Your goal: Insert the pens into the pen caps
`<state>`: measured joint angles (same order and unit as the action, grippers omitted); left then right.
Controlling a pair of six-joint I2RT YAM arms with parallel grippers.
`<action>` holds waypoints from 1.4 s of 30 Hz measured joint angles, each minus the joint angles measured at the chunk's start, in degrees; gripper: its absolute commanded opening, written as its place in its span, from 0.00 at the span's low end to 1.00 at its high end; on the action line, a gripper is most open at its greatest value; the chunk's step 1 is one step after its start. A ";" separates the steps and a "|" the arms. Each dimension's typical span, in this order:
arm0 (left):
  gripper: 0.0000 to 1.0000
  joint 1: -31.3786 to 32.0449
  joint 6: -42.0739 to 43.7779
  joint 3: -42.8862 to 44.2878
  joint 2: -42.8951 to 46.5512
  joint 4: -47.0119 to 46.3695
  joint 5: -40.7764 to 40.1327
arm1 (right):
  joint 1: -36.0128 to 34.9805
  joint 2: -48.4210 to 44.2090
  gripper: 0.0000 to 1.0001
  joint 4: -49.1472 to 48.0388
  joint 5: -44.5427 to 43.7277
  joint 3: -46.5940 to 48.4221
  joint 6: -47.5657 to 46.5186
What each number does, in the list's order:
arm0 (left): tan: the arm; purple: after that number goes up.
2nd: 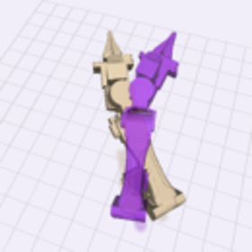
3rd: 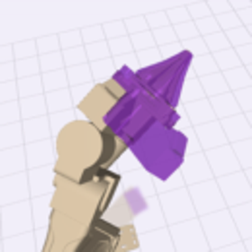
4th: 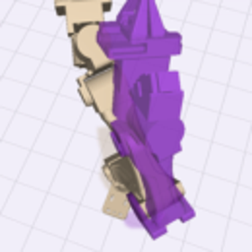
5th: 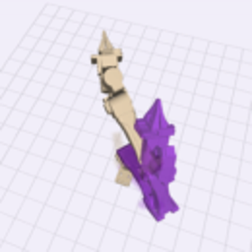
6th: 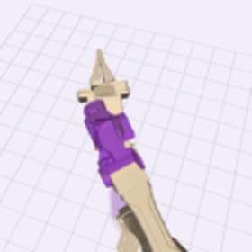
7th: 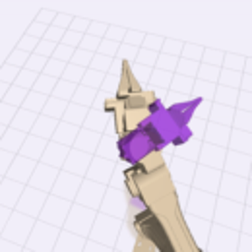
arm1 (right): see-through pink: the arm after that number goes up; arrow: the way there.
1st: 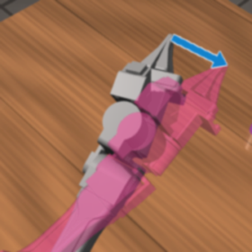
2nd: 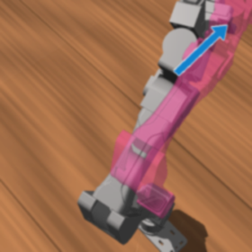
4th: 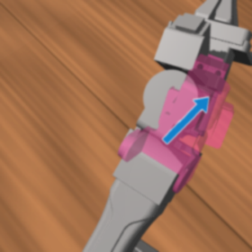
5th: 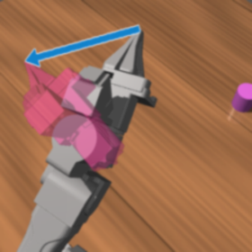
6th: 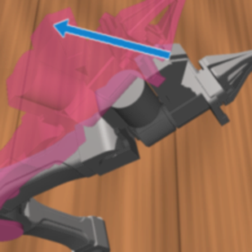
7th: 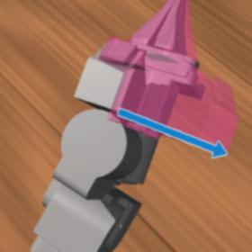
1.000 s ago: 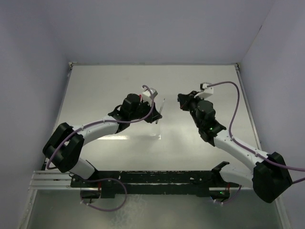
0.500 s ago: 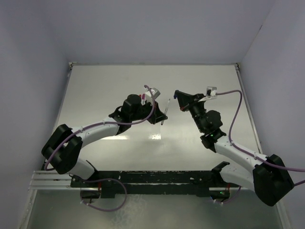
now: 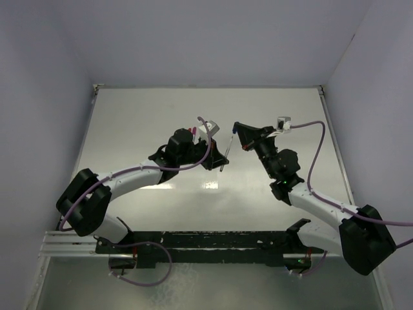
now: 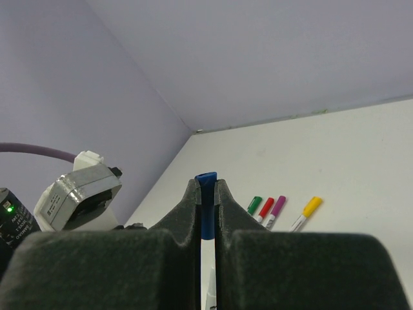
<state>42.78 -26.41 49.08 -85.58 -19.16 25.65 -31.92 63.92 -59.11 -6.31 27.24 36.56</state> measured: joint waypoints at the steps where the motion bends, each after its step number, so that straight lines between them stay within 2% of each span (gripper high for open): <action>1: 0.00 0.04 0.00 0.00 0.02 0.00 0.00 | 0.00 0.20 0.00 -0.13 0.00 0.00 0.00; 42: 0.00 0.11 -0.22 -0.02 1.84 -0.13 -1.42 | -0.07 2.38 0.00 -2.60 3.45 -1.88 3.65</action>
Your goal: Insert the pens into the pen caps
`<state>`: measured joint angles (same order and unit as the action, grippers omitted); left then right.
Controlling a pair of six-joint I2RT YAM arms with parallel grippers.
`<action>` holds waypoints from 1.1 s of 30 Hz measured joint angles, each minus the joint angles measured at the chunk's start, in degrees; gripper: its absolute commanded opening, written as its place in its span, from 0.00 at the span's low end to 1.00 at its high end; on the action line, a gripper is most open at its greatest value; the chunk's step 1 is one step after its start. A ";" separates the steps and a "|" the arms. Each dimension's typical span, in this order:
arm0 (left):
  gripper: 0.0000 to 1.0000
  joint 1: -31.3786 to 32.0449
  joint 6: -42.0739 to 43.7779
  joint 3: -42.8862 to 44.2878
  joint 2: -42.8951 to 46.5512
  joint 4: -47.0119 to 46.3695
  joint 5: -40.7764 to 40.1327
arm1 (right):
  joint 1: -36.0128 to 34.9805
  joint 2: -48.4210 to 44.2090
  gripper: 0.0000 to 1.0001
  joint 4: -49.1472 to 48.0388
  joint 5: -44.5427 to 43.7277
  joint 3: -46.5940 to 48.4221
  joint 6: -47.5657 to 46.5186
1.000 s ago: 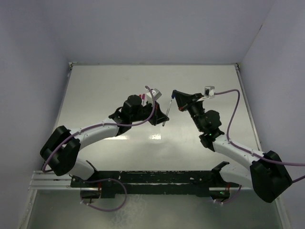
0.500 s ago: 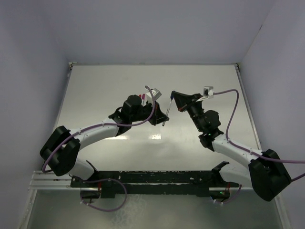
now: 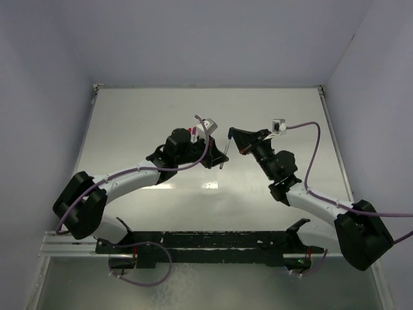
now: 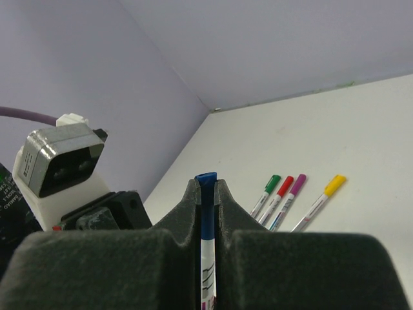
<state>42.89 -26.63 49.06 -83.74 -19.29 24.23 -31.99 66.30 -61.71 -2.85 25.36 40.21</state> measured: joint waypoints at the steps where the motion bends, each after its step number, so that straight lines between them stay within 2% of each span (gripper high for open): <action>1: 0.00 0.00 -0.13 0.02 0.11 -0.07 -0.28 | -0.11 0.22 0.00 -0.07 0.52 0.00 0.24; 11: 0.00 -0.02 -2.43 -1.18 0.76 -0.87 -2.95 | -0.11 3.69 0.00 -1.86 6.10 0.00 1.53; 16: 0.00 0.17 -2.25 -1.31 1.29 0.61 -5.49 | -0.42 3.26 0.00 1.20 6.56 0.63 0.72; 23: 0.00 0.70 -0.42 -1.18 1.66 2.71 -10.10 | -2.43 3.17 0.00 7.61 3.80 3.30 -1.97; 31: 0.00 0.70 2.45 2.67 -0.07 9.92 -15.50 | -4.02 6.84 0.00 12.00 -0.79 6.88 -2.82; 33: 0.00 0.70 3.17 3.67 -0.92 11.28 -15.67 | -4.11 6.93 0.07 13.16 -2.10 7.17 -2.82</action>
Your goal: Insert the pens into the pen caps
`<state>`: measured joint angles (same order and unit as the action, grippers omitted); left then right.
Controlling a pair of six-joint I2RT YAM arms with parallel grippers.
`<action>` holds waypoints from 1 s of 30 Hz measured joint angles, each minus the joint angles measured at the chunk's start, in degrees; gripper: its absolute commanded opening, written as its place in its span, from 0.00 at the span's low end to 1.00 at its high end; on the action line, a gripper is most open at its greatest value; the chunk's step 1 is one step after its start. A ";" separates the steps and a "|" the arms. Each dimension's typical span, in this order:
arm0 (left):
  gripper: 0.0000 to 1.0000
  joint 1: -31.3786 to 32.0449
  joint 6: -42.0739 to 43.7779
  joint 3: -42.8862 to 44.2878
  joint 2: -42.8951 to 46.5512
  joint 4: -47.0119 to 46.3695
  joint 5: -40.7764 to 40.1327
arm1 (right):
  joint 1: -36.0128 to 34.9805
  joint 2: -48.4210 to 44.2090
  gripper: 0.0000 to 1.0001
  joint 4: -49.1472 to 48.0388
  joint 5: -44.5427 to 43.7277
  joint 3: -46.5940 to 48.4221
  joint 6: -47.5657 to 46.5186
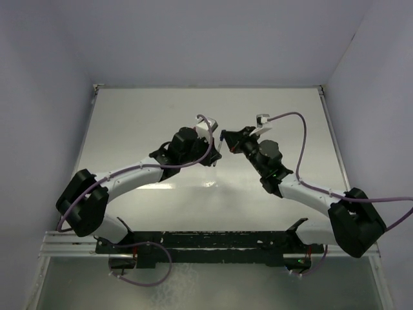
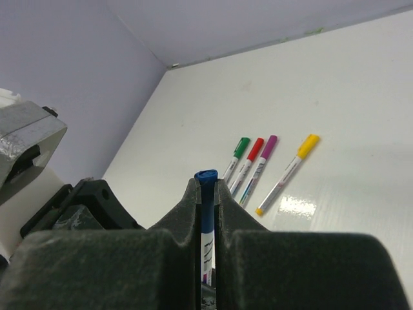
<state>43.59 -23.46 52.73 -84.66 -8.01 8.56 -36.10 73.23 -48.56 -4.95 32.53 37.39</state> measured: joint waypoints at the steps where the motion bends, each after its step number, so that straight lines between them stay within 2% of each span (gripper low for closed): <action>1: 0.00 0.00 0.26 0.39 -0.46 0.26 -0.09 | -0.09 0.00 0.11 1.01 -0.68 0.39 -0.04; 6: 0.00 -0.04 0.96 1.11 -1.68 0.37 -0.92 | -1.18 -1.62 0.22 8.87 -5.70 3.54 -1.42; 12: 0.00 -1.01 1.18 0.68 -3.08 -2.89 -4.81 | -2.64 -11.26 0.33 18.18 -14.19 3.67 -5.35; 17: 0.00 -1.18 1.88 1.07 -9.99 -2.32 -6.62 | -2.62 -16.41 0.41 22.38 -20.55 3.74 -7.26; 23: 0.01 -1.16 4.09 10.62 -22.05 5.16 -10.05 | -2.62 -16.59 0.42 29.31 -24.65 3.76 -7.54; 30: 0.03 -1.53 6.10 22.21 -28.61 11.50 -16.02 | -2.62 -16.28 0.42 32.59 -25.55 3.65 -7.04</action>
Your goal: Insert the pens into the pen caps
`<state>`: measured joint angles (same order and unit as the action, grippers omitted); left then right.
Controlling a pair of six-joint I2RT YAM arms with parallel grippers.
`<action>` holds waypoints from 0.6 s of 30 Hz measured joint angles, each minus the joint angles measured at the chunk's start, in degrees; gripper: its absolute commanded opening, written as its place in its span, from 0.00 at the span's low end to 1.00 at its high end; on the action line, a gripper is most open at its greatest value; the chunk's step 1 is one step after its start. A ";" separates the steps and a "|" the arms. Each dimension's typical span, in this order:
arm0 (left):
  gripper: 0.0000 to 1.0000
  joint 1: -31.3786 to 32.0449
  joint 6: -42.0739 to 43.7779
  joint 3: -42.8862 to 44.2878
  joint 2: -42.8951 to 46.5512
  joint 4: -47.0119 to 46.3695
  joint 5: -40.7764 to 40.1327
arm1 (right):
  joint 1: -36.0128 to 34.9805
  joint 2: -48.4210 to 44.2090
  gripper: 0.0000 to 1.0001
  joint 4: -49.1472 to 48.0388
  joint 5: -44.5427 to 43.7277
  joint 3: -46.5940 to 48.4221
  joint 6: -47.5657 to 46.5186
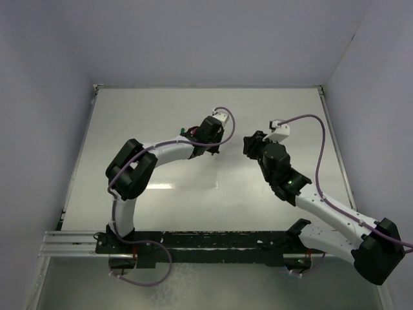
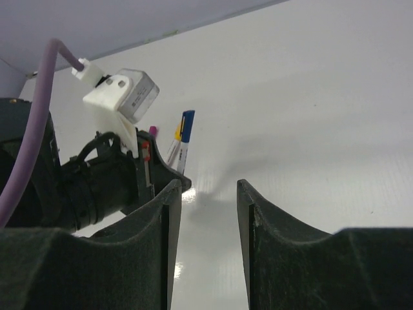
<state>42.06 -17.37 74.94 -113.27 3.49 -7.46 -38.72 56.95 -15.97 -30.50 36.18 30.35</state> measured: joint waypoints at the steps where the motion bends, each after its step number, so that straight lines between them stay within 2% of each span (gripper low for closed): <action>1: 0.03 -0.28 0.00 1.49 -0.76 0.68 -0.48 | 0.00 0.02 0.42 0.15 0.00 -0.07 0.09; 9: 0.06 -3.89 0.00 10.14 -7.85 7.06 -2.23 | 0.00 0.46 0.42 1.44 -0.04 -0.44 0.76; 18: 0.12 -4.42 0.00 14.27 -10.40 12.07 -1.95 | 0.00 0.72 0.42 2.43 -0.02 -1.57 1.95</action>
<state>37.65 -17.37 89.21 -123.68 15.55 -9.41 -38.72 57.67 -13.54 -30.52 34.61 32.29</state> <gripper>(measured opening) 0.104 0.417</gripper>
